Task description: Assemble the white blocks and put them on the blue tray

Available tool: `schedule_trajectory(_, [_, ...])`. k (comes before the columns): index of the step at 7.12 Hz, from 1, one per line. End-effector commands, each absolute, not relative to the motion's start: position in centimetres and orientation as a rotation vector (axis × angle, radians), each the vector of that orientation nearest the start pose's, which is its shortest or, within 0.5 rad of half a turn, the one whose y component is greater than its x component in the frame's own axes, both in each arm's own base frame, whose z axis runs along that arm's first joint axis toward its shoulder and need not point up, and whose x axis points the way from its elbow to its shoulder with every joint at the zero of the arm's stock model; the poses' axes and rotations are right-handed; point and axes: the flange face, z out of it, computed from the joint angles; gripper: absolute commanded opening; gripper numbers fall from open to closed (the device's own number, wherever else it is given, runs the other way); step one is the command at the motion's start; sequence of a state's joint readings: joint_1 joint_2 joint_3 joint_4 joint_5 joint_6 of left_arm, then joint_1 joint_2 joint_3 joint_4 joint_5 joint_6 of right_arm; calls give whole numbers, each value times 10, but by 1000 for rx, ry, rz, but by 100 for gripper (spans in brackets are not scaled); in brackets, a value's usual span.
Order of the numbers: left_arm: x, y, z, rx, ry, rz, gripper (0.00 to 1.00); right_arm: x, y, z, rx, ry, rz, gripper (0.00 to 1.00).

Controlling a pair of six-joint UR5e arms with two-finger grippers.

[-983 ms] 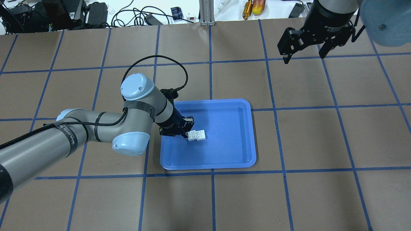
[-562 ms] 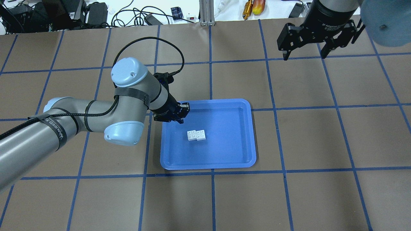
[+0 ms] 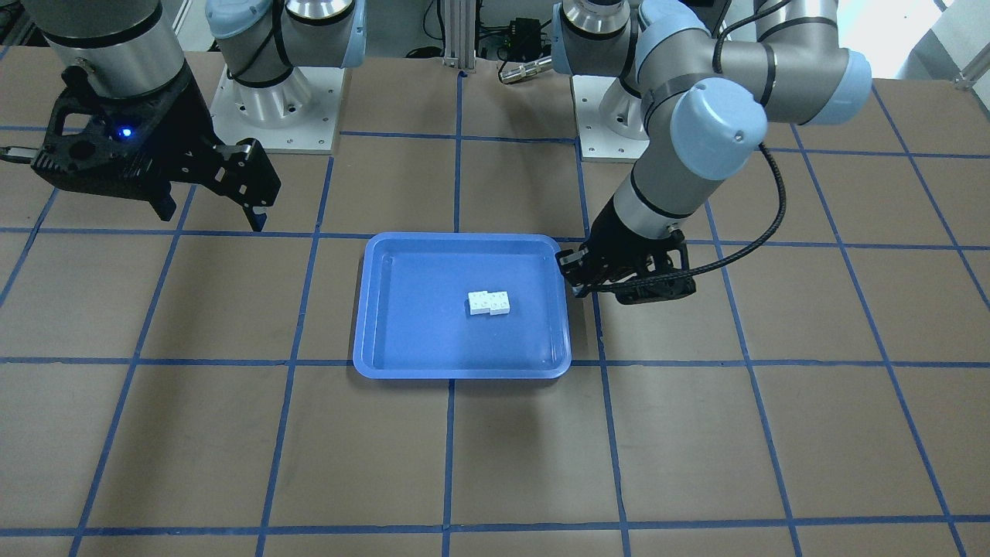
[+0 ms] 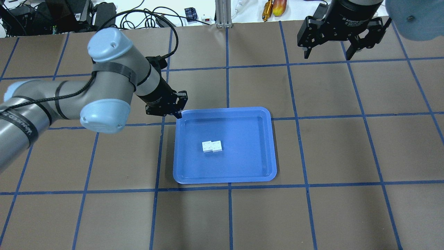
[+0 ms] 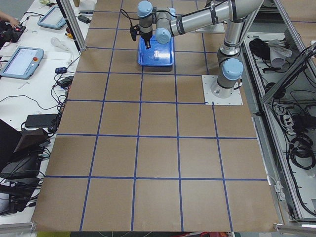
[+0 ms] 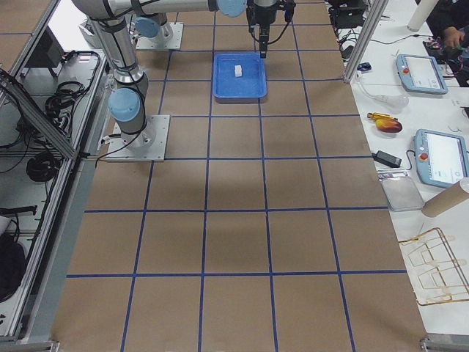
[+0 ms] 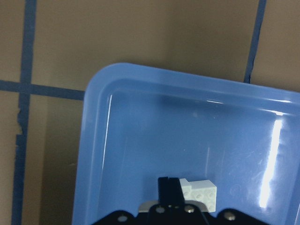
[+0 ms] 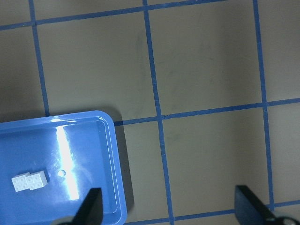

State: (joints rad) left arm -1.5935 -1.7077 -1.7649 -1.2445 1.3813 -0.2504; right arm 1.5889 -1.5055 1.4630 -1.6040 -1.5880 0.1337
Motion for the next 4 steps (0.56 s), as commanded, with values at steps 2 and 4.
schedule_trajectory(2, [-124, -534, 436, -329, 3265, -57, 80, 141, -524, 511, 180, 3147, -123, 100])
schedule_trajectory(4, [-106, -513, 481, -278, 3266, -47, 96, 142, -523, 510, 175, 3147, -118, 100])
